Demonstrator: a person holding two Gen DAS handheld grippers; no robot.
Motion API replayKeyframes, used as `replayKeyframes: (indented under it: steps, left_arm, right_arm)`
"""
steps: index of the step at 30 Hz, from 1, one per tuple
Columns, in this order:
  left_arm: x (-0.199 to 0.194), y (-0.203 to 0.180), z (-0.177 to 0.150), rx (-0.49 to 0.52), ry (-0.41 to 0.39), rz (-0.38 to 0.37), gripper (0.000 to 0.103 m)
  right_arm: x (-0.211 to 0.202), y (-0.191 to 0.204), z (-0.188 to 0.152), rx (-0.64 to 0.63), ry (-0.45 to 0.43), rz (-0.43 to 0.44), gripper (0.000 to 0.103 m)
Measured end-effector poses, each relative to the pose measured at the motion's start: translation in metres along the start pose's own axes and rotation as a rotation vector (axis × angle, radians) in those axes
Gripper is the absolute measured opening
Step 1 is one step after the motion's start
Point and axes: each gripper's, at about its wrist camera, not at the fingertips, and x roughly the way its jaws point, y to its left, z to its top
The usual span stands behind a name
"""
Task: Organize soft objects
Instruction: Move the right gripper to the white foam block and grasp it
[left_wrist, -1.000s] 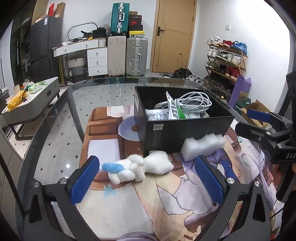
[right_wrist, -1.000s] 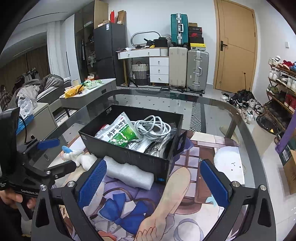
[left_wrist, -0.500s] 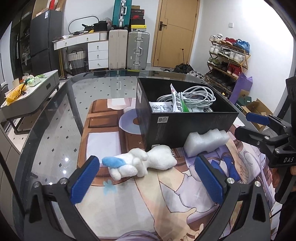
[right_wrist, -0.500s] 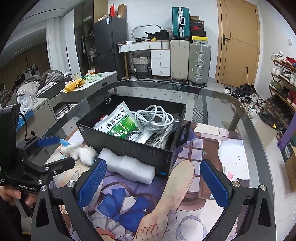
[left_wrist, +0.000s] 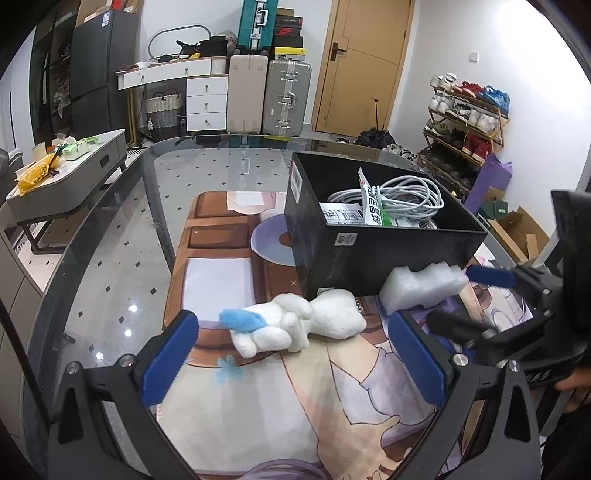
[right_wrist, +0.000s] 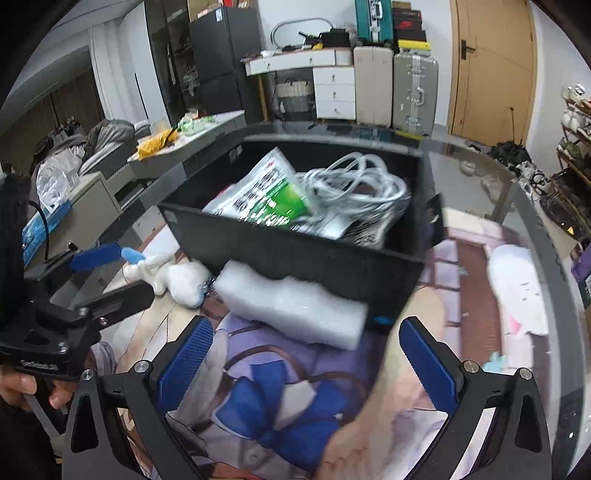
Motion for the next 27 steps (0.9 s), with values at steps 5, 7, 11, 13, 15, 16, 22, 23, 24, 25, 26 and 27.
replayKeyframes:
  steps: [5,7,11,13,15,16,22,23,24,25,26,27]
  left_arm:
    - [-0.001,0.013,0.0,-0.062,-0.007,-0.005,0.103]
    - [-0.001,0.016,-0.001,-0.078,-0.004,-0.007,0.103]
    - [0.0,0.019,-0.004,-0.097,0.003,-0.018,0.103]
    - [0.002,0.019,-0.004,-0.099,0.01,-0.024,0.103]
    - [0.003,0.018,-0.004,-0.1,0.017,-0.027,0.103]
    - [0.004,0.019,-0.004,-0.102,0.022,-0.028,0.103]
    - [0.005,0.019,-0.005,-0.102,0.035,-0.03,0.103]
    - [0.006,0.019,-0.005,-0.098,0.039,-0.028,0.103]
    - [0.006,0.018,-0.005,-0.097,0.041,-0.028,0.103]
    - [0.006,0.018,-0.005,-0.095,0.044,-0.028,0.103]
    - [0.007,0.017,-0.005,-0.091,0.049,-0.026,0.103]
    - [0.007,0.016,-0.005,-0.089,0.052,-0.024,0.103]
  right_arm:
    - [0.019,0.012,0.004,0.005,0.036,-0.029,0.102]
    - [0.024,0.016,0.005,0.01,0.035,-0.038,0.102]
    - [0.034,0.02,0.01,0.041,0.049,-0.064,0.102]
    - [0.039,0.024,0.014,0.059,0.053,-0.084,0.102]
    - [0.041,0.025,0.017,0.074,0.053,-0.096,0.102]
    - [0.043,0.027,0.018,0.081,0.054,-0.101,0.102]
    - [0.043,0.023,0.021,0.111,0.049,-0.1,0.099]
    - [0.043,0.023,0.021,0.111,0.05,-0.101,0.096]
    - [0.042,0.022,0.022,0.112,0.05,-0.099,0.091]
    - [0.04,0.021,0.022,0.114,0.048,-0.094,0.091]
    - [0.039,0.019,0.021,0.111,0.045,-0.093,0.091]
    - [0.036,0.017,0.02,0.106,0.041,-0.089,0.091]
